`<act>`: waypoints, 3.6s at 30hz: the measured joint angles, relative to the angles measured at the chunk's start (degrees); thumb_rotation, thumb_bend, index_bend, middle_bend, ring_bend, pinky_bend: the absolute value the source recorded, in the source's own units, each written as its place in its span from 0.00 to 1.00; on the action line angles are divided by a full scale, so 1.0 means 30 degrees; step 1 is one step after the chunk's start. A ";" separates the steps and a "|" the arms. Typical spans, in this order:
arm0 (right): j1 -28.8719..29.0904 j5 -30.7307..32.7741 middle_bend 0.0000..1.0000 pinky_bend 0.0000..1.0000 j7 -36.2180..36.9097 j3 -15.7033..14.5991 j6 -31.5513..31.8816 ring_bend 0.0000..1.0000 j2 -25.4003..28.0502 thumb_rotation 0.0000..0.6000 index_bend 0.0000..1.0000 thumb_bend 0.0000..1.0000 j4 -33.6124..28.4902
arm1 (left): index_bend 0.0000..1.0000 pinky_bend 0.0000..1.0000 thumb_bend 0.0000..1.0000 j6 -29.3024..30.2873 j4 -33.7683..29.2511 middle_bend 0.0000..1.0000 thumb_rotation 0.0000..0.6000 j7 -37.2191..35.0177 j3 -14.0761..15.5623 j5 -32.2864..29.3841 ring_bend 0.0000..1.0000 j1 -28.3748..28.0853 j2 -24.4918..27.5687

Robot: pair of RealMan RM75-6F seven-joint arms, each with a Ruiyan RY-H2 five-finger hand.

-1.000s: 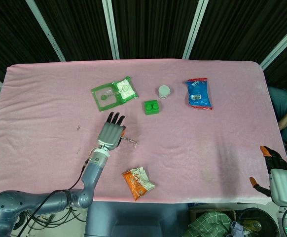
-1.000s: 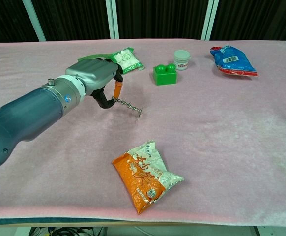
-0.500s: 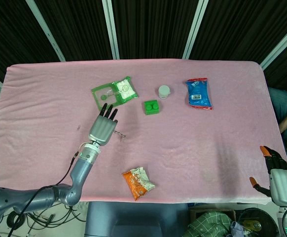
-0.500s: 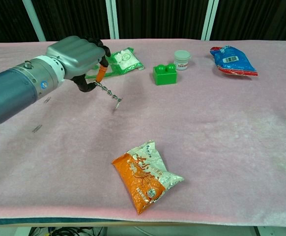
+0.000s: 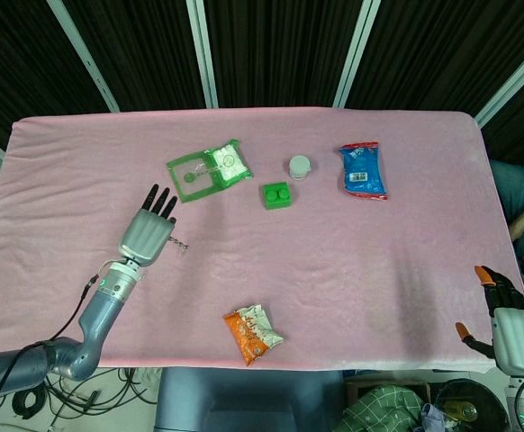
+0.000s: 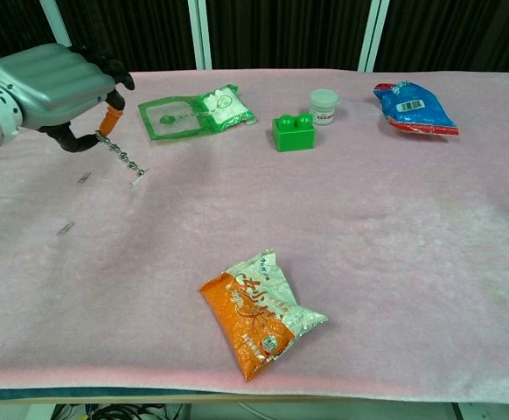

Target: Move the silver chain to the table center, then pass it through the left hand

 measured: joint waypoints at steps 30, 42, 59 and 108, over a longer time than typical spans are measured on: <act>-0.0046 -0.0018 0.07 0.21 0.0007 0.0040 0.0125 0.09 0.0095 1.00 0.05 0.15 -0.0115 | 0.61 0.00 0.42 -0.0227 0.0150 0.14 1.00 -0.0599 0.2113 0.4049 0.00 0.2368 0.2056; -0.0073 -0.0007 0.07 0.21 0.0047 0.0069 0.0176 0.09 0.0158 1.00 0.05 0.15 -0.0124 | 0.61 0.00 0.42 -0.0653 0.0590 0.14 1.00 -0.0271 0.2025 0.4288 0.00 0.2764 0.1962; -0.0073 -0.0065 0.07 0.21 0.0035 0.0037 0.0160 0.09 0.0190 1.00 0.05 0.15 -0.0193 | 0.61 0.00 0.42 -0.1168 0.1118 0.14 1.00 0.0097 0.1663 0.4340 0.00 0.3041 0.1771; -0.0059 0.0124 0.07 0.21 -0.0214 0.0148 0.0164 0.09 0.0148 1.00 0.05 0.15 -0.0021 | 0.61 0.00 0.42 -0.4167 0.9513 0.14 1.00 -0.1401 -0.0544 0.3421 0.00 0.0327 -0.1741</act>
